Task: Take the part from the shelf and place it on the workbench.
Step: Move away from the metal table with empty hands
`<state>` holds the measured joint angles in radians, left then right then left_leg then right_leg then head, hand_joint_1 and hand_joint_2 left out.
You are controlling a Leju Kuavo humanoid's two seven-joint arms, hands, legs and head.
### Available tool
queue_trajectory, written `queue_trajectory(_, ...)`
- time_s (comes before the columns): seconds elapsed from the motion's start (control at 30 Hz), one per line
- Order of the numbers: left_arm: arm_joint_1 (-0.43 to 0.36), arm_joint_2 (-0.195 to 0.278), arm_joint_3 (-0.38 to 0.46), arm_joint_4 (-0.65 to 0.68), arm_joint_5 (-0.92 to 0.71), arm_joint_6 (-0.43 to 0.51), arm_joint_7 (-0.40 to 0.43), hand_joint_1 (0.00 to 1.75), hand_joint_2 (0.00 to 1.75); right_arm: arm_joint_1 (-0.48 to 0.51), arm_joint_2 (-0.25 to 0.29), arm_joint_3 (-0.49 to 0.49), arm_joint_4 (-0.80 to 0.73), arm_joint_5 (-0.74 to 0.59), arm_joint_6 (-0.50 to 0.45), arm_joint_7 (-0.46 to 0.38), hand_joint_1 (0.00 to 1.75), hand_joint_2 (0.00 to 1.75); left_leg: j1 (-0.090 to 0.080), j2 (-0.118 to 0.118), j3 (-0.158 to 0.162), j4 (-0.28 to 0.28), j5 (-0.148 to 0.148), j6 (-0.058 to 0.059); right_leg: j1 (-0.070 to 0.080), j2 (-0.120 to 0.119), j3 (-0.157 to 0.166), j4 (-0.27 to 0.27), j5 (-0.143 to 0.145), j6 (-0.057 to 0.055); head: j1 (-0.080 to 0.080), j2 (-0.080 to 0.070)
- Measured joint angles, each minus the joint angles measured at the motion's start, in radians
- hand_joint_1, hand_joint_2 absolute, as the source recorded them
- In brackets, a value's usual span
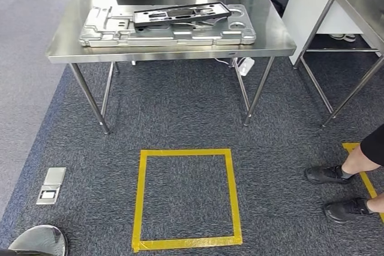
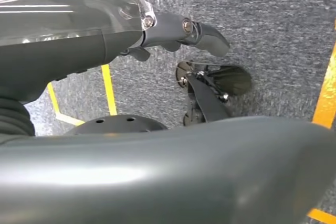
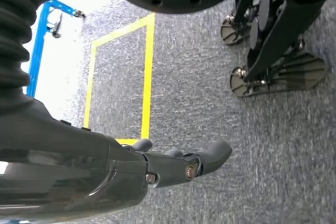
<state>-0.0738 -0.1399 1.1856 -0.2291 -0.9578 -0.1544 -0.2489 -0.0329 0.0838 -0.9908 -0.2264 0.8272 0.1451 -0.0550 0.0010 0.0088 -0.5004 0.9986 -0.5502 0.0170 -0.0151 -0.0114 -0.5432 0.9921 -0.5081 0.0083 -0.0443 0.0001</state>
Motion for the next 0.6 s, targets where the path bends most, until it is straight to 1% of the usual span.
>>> queue_trajectory(0.1, 0.010, 0.008, -0.057, -0.001, 0.056, 0.010, 0.014, 0.00, 1.75, 0.009, -0.004, 0.049, -0.007, -0.049, -0.008, 0.002, 0.00, 1.75, -0.003, 0.000, -0.001, 0.002, -0.001, 0.002, -0.003, 0.000, 0.000, -0.001, 0.000, 0.017, 0.000, 0.000)
queue_trajectory(0.13, 0.014, 0.011, -0.078, -0.002, 0.074, 0.013, 0.019, 0.00, 1.75, 0.012, -0.005, 0.066, -0.010, -0.064, -0.011, 0.002, 0.00, 1.75, -0.003, 0.000, -0.001, 0.002, -0.001, 0.002, -0.004, 0.000, -0.001, -0.001, -0.001, 0.020, 0.000, 0.000)
queue_trajectory(0.27, 0.030, 0.023, -0.164, -0.007, 0.148, 0.025, 0.037, 0.00, 0.00, 0.023, -0.010, 0.138, -0.021, -0.128, -0.022, 0.005, 0.00, 0.00, -0.002, 0.000, -0.001, 0.002, -0.002, 0.003, -0.003, 0.000, -0.002, 0.001, -0.002, 0.023, 0.000, 0.000)
queue_trajectory(0.6, 0.072, 0.047, -0.390, -0.034, 0.334, 0.055, 0.086, 0.00, 0.00, 0.057, -0.026, 0.325, -0.052, -0.289, -0.050, 0.015, 0.00, 0.00, 0.002, 0.000, -0.001, 0.002, -0.001, 0.001, 0.001, 0.000, -0.004, 0.004, -0.003, 0.022, 0.000, 0.000)
